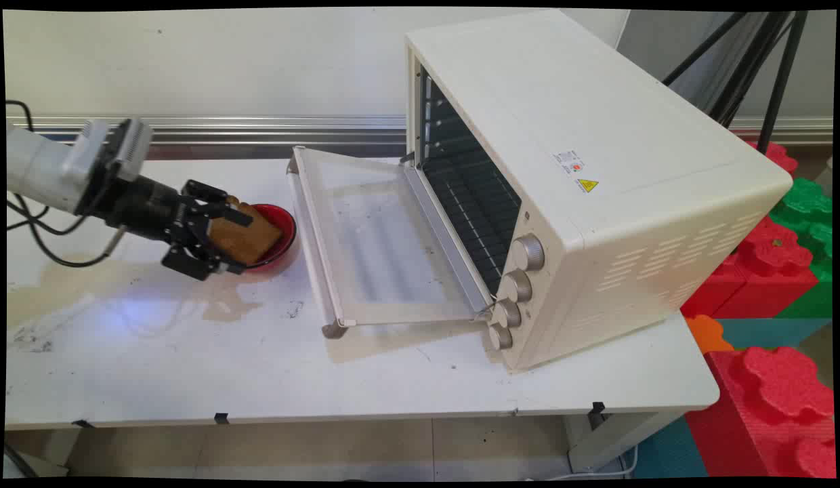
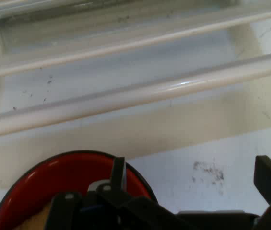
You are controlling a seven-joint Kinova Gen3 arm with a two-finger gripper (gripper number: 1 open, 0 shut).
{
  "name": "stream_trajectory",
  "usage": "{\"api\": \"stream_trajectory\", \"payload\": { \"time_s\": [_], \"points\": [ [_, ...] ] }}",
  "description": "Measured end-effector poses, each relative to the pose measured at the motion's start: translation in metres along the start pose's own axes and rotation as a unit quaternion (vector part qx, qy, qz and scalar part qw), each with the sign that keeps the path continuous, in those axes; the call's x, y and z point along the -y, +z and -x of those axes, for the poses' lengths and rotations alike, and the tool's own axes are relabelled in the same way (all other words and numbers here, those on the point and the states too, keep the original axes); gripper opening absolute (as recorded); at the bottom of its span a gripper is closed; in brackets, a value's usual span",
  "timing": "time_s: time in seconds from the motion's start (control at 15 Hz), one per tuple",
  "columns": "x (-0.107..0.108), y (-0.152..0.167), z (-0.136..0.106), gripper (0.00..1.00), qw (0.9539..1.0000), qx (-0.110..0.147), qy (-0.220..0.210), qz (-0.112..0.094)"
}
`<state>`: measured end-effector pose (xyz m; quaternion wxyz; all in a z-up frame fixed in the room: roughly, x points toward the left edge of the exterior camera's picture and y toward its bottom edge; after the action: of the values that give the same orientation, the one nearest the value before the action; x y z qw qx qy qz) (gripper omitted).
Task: Close the oven
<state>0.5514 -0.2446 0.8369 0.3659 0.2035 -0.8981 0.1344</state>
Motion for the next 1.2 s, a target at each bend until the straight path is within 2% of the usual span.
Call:
{"api": "stream_trajectory", "payload": {
  "time_s": [0.67,1.2],
  "points": [
    [-0.002,0.052,-0.009,1.00,0.9999,0.003,-0.011,-0.003],
    [-0.005,0.074,-0.009,1.00,0.9997,0.007,-0.022,-0.002]
  ]
}}
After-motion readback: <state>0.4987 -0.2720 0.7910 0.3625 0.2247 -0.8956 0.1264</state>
